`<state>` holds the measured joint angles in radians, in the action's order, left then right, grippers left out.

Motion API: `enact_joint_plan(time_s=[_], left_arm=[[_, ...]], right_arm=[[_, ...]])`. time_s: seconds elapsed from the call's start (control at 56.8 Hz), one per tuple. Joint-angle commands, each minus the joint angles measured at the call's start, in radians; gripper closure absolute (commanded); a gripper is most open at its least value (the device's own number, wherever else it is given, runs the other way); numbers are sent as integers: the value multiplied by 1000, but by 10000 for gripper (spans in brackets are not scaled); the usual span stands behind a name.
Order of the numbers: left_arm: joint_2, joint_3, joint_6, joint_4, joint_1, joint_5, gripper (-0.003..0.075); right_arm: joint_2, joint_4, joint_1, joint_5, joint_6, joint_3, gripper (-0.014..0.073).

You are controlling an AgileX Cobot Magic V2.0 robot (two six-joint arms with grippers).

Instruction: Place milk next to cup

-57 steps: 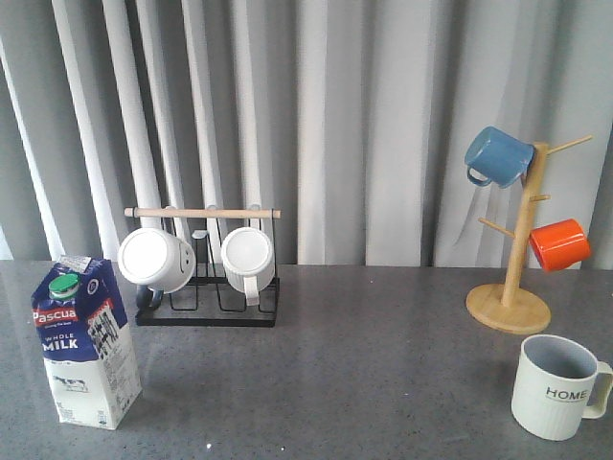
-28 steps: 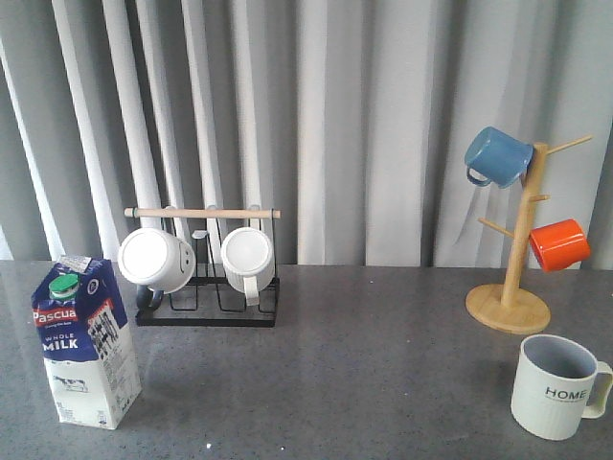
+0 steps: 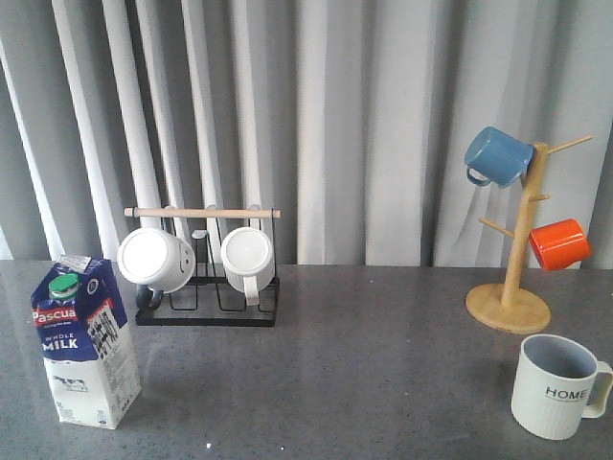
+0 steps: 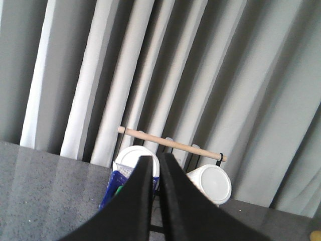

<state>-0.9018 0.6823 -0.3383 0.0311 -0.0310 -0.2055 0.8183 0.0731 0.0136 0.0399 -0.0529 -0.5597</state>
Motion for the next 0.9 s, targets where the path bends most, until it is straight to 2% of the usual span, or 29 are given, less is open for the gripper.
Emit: enact_joint_plan(time_s=[0.0,0.088,0.159,0.247,0.299,0.423,0.581,0.881], left_arm=[[-19,64,32,101,-3,-75,584],[-45,96,30,197,-3,-25,456],[-61,106,27,216,-3,-4,333],[-73,106,28,216,-3,-12,216],[-82,104,28,216,-3,-16,171],[-97,104,28,216,-3,-13,131],[-100,101,29,216,-3,-10,133],[-100,101,29,216,-3,-10,133]], right_arm=[[23,-1,1,77,-32,-39,319],[55,-2,1,81,-73,-39,172],[82,-1,1,81,-99,-39,55],[109,3,1,90,-111,-39,-48],[120,3,1,99,-111,-39,-78],[127,3,1,147,-111,-39,-77],[127,3,0,213,-110,-39,-41],[152,36,2,212,-111,-39,35]])
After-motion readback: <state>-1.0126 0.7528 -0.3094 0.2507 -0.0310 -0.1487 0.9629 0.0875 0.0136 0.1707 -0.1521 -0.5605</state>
